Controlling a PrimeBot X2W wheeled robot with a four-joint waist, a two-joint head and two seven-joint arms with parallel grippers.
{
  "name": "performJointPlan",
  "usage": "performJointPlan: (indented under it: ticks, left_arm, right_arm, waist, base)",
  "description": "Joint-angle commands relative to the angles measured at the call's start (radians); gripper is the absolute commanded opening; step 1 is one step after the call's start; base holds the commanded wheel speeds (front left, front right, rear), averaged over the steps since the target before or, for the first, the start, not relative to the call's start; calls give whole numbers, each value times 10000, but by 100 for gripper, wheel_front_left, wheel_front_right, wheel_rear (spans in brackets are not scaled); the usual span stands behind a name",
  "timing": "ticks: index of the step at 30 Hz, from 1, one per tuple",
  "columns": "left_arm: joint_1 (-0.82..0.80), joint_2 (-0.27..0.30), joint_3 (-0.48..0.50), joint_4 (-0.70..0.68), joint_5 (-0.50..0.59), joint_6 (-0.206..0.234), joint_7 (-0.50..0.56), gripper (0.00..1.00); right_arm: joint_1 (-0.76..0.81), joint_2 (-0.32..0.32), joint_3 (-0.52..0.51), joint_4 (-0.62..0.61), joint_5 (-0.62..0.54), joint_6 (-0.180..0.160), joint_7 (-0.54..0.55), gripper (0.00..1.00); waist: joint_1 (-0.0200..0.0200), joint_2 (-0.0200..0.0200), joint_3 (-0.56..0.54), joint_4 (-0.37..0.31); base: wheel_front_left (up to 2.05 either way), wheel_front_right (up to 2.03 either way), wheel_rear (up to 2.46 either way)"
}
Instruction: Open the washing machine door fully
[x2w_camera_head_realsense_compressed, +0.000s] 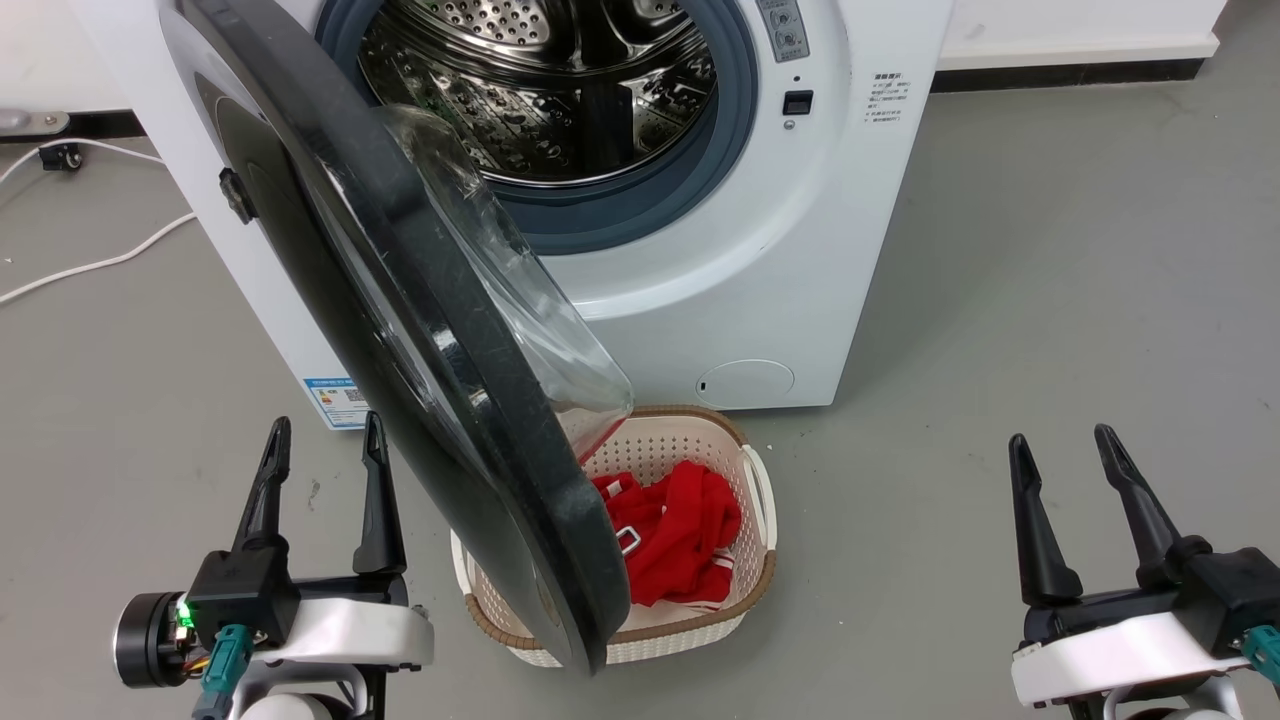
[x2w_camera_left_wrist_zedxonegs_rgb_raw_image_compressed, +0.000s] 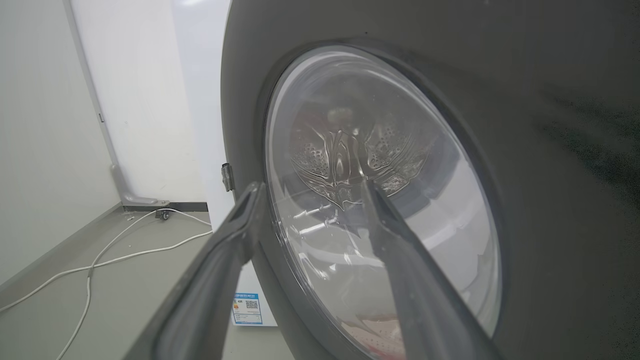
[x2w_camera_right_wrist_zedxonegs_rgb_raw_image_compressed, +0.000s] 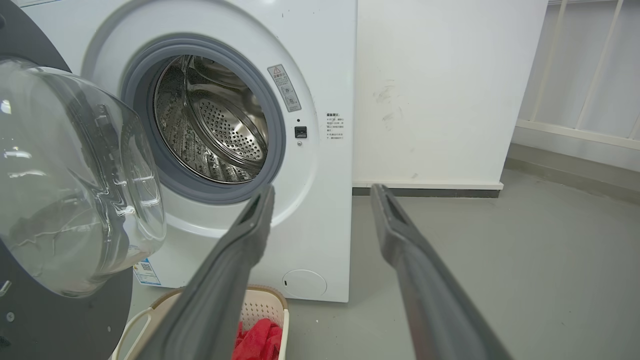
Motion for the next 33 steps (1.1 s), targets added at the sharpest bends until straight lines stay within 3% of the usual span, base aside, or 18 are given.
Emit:
performJointPlan:
  ticks: [1, 2, 3, 13, 25, 33]
  left_arm:
    - [82, 3, -24, 9, 7, -14, -26, 92]
    - [73, 2, -34, -8, 4, -16, -26, 14]
    - [72, 2, -39, -24, 1, -28, -26, 0]
    - [-211, 3, 27, -674, 103, -97, -26, 0]
    - [-839, 201, 129, -4241, 768, 342, -26, 0]
    - [-1333, 526, -171, -6083, 1056, 233, -24, 0]
  right_arm:
    - [-57, 41, -25, 20, 17, -7, -66, 100]
    - [-74, 41, -29, 28, 27, -7, -79, 100]
    - [-84, 41, -29, 35, 35, -7, -87, 100]
    - [-143, 42, -55, 111, 134, -7, -81, 100]
    - [-210, 41, -109, 214, 173, -7, -35, 100]
    - [-215, 39, -173, 243, 231, -7, 6, 100]
  waist:
    - [0, 0, 6, 0]
    - [0, 0, 11, -4]
    - [0, 0, 12, -7]
    - [0, 0, 36, 24]
    - [0, 0, 77, 159]
    - [0, 0, 54, 145]
  base:
    - [0, 0, 0]
    - [0, 0, 0]
    - [0, 0, 0]
    - [0, 0, 0]
    - [0, 0, 0]
    - [0, 0, 0]
